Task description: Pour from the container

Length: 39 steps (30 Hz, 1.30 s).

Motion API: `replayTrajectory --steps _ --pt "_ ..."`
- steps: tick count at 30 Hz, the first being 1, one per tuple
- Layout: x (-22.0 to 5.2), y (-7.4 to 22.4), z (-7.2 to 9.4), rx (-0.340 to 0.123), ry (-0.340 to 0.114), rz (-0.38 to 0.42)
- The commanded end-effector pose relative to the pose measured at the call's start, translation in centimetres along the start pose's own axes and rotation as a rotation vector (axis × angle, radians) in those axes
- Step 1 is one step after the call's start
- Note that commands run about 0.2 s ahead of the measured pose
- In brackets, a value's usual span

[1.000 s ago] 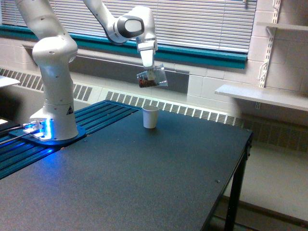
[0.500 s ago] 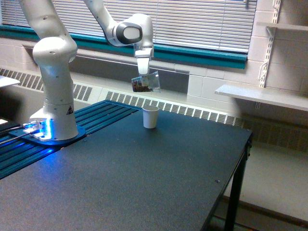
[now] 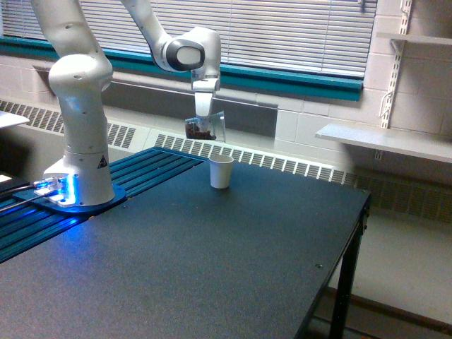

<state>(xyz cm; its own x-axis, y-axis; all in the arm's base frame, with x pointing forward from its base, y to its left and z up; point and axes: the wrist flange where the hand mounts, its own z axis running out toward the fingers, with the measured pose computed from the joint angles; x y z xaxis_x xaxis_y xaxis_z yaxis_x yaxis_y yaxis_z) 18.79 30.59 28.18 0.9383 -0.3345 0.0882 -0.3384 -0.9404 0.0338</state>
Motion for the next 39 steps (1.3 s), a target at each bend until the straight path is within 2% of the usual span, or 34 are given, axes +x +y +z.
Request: replayTrajectory --steps 1,7,14,20,27,39 --pt "-0.3 1.2 1.0 -0.032 -0.035 -0.031" --pt "-0.2 1.7 1.4 -0.038 -0.051 -0.021" --pt "-0.3 1.7 1.8 -0.045 -0.082 -0.048" --pt "0.1 1.4 1.9 -0.058 -0.091 -0.069" --pt "-0.2 1.2 2.3 -0.081 -0.129 -0.102" --pt "0.8 1.0 2.7 -0.098 -0.144 -0.119"
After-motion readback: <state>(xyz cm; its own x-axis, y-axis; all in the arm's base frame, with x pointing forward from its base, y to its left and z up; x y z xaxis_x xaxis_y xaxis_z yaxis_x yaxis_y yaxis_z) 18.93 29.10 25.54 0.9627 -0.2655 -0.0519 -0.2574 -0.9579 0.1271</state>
